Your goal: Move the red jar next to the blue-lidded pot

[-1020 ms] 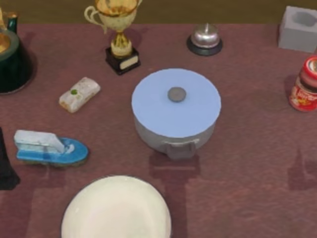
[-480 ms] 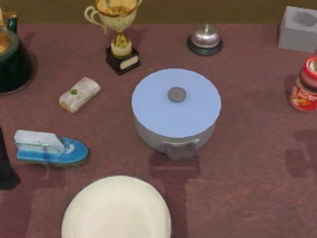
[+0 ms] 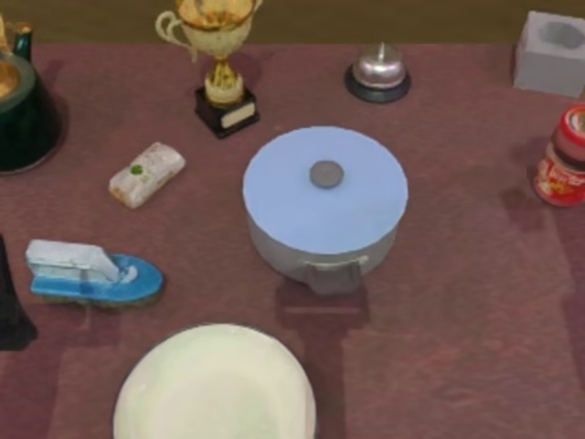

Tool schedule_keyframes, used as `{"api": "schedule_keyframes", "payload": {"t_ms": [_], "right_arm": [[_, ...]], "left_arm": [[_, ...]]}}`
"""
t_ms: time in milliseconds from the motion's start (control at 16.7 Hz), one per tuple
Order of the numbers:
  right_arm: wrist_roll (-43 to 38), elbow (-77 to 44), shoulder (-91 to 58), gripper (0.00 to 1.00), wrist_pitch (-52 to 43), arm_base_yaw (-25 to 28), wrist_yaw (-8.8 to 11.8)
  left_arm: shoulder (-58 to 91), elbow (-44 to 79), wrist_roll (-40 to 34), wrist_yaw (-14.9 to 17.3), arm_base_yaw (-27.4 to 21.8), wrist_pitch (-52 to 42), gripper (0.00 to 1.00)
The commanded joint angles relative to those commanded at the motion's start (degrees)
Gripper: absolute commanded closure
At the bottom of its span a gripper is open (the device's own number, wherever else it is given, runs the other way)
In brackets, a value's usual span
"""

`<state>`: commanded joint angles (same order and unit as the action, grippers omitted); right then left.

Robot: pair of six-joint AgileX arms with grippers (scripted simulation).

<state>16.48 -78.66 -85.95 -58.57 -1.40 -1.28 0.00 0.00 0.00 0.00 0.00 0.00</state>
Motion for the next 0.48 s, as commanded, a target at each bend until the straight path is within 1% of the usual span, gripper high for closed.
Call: {"api": "schedule_keyframes", "payload": {"t_ms": [240, 480], "right_arm": [[4.72, -23.09, -20.88, 0.00, -11.17, 0.11, 0.12], [8.96, -42.88, -39.17, 0.00, -20.27, 0.50, 0.47]], "left_arm": [[0.00, 0.00, 0.00, 0.00, 0.00, 0.00, 0.00], [0.00, 0.00, 0.00, 0.00, 0.00, 0.00, 0.00]]}}
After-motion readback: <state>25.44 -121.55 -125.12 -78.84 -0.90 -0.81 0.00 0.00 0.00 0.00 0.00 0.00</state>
